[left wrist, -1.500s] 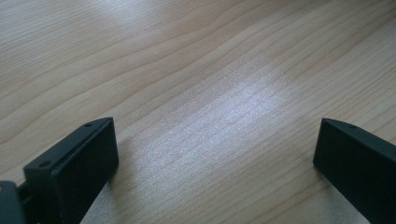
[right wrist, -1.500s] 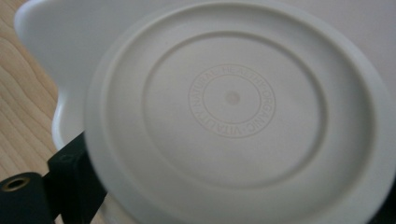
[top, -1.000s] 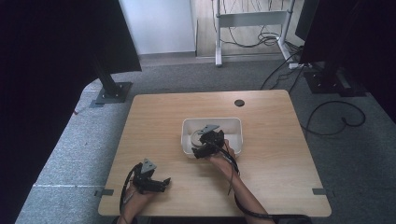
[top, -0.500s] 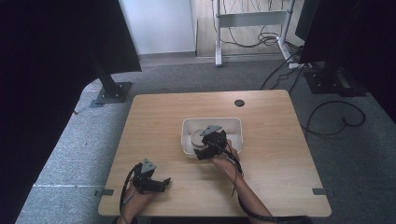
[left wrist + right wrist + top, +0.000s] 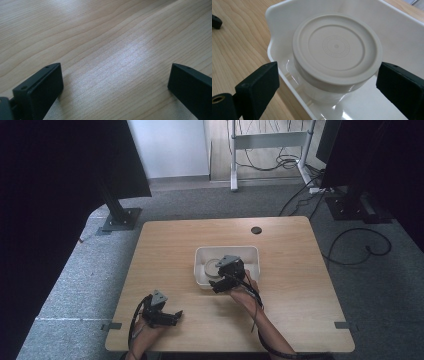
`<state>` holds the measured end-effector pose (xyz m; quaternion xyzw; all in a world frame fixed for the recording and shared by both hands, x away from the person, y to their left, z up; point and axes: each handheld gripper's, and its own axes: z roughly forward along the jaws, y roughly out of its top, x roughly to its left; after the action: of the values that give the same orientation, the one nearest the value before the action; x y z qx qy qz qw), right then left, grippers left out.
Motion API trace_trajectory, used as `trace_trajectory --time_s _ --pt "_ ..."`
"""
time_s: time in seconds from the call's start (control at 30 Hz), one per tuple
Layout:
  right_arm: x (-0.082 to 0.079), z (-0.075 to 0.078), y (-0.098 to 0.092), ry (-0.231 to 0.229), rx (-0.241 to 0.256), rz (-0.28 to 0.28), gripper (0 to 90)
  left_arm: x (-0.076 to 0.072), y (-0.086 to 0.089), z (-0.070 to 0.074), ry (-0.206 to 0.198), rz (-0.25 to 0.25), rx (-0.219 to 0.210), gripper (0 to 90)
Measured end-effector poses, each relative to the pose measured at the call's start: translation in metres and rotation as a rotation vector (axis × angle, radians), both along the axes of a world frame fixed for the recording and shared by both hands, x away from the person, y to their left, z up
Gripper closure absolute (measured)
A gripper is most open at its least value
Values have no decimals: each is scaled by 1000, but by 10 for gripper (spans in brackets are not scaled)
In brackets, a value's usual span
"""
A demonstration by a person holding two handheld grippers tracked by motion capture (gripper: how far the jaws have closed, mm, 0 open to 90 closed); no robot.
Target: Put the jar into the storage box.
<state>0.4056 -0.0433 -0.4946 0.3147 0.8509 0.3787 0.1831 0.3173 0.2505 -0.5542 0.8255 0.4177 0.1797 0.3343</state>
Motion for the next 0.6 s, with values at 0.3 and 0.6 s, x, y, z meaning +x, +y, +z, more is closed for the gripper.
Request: trace_trajectory --time_s 0.3,0.6 --pt "-7 4 -3 -14 -9 22 44 0 0 0 0 0 0 0" --pt "-11 7 -9 -14 4 27 44 0 0 0 0 0 0 0"
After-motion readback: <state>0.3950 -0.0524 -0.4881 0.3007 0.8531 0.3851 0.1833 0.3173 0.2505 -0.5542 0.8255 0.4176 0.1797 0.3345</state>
